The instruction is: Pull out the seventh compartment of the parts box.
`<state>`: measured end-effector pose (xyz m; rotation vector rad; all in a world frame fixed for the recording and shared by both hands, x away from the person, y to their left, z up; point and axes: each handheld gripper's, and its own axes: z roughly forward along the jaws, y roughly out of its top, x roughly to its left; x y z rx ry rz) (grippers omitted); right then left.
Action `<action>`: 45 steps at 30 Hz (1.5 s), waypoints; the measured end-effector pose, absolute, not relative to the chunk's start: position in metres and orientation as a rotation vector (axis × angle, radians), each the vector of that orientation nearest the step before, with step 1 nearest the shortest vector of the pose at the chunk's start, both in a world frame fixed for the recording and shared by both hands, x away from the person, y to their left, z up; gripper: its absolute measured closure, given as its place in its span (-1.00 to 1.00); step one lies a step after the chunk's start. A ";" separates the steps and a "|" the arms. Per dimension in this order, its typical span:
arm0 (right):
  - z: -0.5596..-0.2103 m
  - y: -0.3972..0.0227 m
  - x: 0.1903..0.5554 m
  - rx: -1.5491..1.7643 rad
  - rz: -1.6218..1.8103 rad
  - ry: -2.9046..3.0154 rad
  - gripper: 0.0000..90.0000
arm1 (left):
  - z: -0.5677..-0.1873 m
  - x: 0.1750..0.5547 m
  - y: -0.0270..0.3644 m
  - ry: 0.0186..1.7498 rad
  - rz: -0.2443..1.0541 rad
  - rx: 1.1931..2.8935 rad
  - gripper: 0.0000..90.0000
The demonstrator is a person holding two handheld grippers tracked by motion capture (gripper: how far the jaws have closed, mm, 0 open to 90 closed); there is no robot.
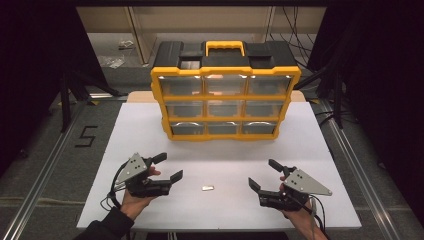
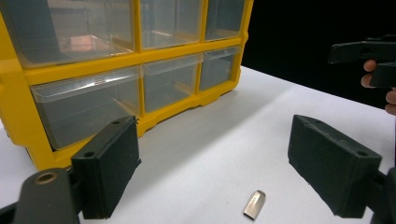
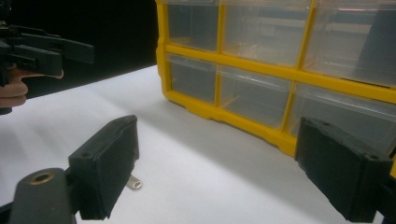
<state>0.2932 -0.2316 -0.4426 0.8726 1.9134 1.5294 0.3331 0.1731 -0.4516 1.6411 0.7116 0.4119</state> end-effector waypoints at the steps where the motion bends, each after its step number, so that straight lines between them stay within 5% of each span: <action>1: -0.443 -0.232 0.293 0.872 1.530 1.913 -0.67 | -0.452 0.333 0.173 0.712 0.413 1.641 -0.64; 29: -0.443 -0.232 0.293 0.871 1.528 1.914 -0.67 | -0.448 0.338 0.168 0.704 0.442 1.645 -0.64; 45: -0.443 -0.233 0.294 0.878 1.525 1.911 -0.67 | -0.436 0.354 0.153 0.622 0.635 1.741 -0.64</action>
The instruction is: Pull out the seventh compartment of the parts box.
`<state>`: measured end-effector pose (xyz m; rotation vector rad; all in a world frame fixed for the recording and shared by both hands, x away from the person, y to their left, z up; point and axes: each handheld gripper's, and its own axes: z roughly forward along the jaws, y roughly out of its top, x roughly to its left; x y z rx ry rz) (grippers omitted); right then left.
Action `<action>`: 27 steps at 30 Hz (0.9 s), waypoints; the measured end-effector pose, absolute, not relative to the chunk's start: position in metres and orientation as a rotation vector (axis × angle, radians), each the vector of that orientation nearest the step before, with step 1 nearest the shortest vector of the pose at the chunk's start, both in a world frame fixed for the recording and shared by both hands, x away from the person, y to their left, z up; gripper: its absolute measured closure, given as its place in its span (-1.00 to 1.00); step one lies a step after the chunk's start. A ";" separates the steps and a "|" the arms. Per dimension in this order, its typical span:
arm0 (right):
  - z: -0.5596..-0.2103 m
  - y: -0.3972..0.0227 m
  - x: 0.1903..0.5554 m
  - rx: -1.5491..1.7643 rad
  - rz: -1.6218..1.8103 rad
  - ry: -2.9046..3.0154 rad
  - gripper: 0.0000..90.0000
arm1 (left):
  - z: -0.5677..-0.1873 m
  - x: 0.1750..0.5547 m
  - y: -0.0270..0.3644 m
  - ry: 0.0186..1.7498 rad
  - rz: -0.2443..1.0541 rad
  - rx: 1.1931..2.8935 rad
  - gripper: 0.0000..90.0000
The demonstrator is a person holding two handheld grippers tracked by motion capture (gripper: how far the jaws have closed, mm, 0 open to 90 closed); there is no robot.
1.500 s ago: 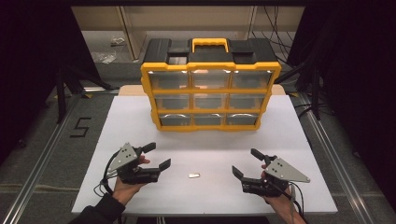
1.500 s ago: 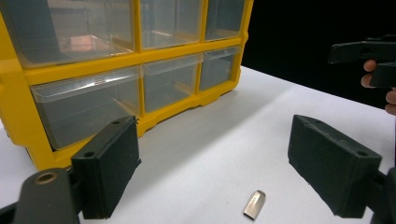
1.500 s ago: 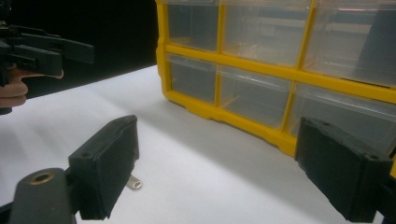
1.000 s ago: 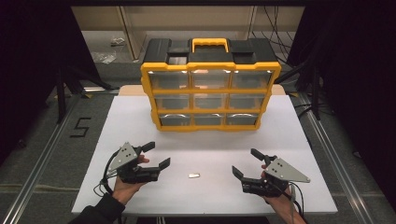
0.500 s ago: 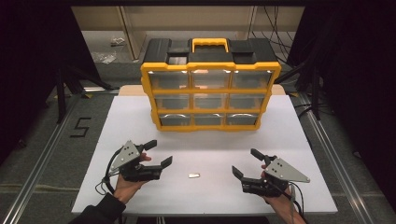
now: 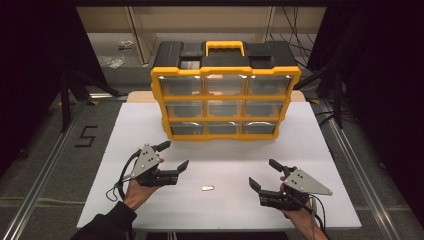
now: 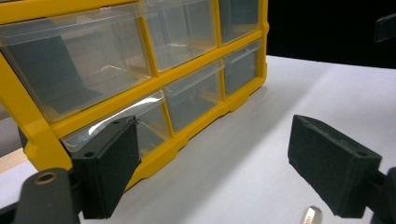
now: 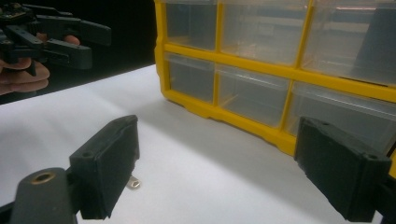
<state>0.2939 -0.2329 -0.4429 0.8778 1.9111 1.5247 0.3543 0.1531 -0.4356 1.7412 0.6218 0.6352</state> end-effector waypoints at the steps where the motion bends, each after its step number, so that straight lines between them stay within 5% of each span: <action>1: -0.443 -0.233 0.294 0.878 1.525 1.911 -0.67 | -0.435 0.356 0.153 0.623 0.635 1.744 -0.64; 27: -0.443 -0.233 0.294 0.873 1.528 1.914 -0.66 | -0.433 0.391 0.125 0.307 1.237 2.030 -0.62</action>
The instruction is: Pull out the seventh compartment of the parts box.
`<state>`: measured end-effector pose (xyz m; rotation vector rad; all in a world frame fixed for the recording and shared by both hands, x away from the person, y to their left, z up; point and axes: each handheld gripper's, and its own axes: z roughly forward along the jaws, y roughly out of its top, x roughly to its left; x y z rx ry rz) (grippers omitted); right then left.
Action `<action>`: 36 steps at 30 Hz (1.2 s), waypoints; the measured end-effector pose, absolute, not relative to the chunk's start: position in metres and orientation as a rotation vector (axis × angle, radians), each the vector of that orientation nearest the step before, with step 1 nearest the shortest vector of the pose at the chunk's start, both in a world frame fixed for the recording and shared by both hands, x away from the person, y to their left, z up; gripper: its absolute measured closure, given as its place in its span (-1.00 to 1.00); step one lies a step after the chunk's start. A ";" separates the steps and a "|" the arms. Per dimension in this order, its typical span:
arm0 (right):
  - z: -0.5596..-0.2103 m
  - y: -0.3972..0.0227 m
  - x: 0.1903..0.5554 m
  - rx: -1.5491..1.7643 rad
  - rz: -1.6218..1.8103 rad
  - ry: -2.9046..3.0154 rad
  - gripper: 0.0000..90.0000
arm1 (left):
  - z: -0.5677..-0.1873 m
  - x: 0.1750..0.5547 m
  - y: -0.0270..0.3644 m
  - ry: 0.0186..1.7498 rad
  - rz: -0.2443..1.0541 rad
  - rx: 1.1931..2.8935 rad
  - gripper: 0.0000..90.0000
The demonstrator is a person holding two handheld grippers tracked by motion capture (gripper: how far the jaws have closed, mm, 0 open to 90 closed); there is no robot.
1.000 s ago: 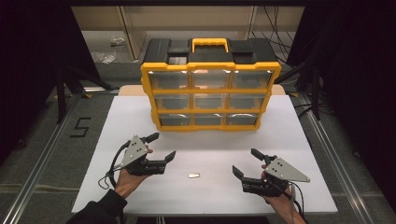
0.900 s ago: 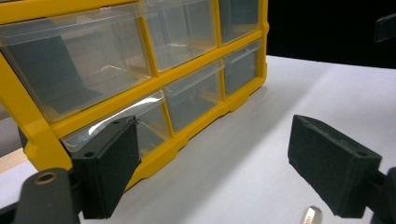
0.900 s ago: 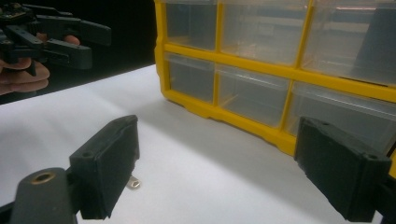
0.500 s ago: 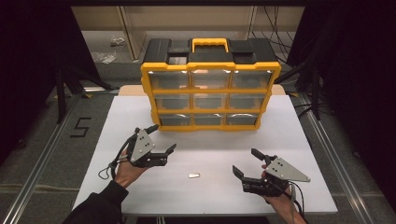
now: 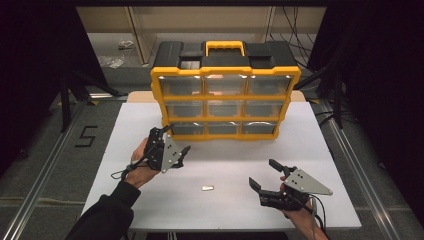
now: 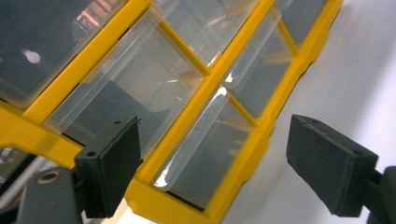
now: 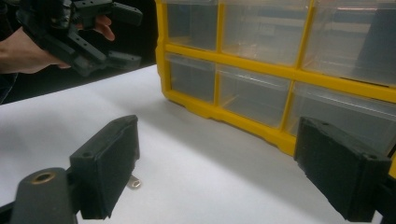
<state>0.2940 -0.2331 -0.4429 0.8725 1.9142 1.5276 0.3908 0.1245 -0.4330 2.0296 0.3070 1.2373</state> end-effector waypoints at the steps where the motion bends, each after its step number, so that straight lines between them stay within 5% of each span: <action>1: -0.443 -0.233 0.294 0.873 1.528 1.915 -0.66 | -0.434 0.392 0.123 0.287 1.270 2.042 -0.62; 36: -0.443 -0.233 0.294 0.863 1.531 1.924 -0.66 | -0.441 0.425 0.112 0.118 1.555 2.243 -0.56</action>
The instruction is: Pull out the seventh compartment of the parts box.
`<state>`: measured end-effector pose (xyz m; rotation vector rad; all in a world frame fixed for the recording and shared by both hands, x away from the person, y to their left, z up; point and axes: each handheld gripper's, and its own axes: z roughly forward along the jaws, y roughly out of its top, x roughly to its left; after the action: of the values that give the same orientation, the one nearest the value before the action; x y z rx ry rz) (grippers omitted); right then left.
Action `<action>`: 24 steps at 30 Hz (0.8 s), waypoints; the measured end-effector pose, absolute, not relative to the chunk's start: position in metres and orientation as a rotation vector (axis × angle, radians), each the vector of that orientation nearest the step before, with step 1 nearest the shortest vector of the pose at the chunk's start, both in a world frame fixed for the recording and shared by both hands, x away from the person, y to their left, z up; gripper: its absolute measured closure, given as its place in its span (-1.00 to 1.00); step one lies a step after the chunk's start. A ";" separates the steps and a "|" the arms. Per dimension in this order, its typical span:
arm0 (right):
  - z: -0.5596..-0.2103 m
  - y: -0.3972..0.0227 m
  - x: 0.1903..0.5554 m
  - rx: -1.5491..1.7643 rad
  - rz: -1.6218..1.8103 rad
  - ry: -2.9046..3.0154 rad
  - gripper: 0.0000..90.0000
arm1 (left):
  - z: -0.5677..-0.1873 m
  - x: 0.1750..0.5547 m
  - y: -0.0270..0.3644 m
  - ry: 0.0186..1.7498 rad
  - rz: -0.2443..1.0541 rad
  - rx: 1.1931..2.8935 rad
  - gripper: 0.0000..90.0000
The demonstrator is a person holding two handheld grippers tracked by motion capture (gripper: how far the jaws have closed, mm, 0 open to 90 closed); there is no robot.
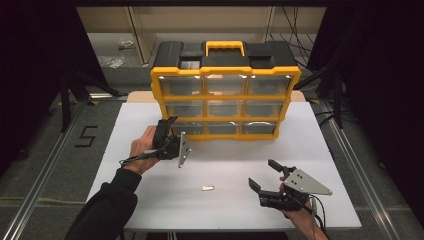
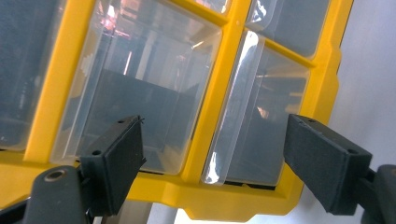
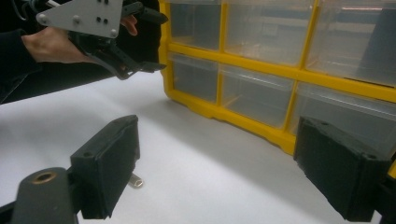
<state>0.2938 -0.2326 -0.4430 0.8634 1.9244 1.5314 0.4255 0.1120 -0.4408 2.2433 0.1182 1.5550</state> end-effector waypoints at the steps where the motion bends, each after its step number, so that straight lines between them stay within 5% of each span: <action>1: -0.443 -0.233 0.294 0.863 1.531 1.925 -0.66 | -0.441 0.426 0.111 0.118 1.555 2.245 -0.56; 24: -0.443 -0.233 0.294 0.861 1.532 1.928 -0.65 | -0.457 0.442 0.097 0.035 1.706 2.314 -0.41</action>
<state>0.2938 -0.2325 -0.4430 0.8610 1.9279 1.5324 0.4415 0.0972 -0.4571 2.3136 0.0346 1.7057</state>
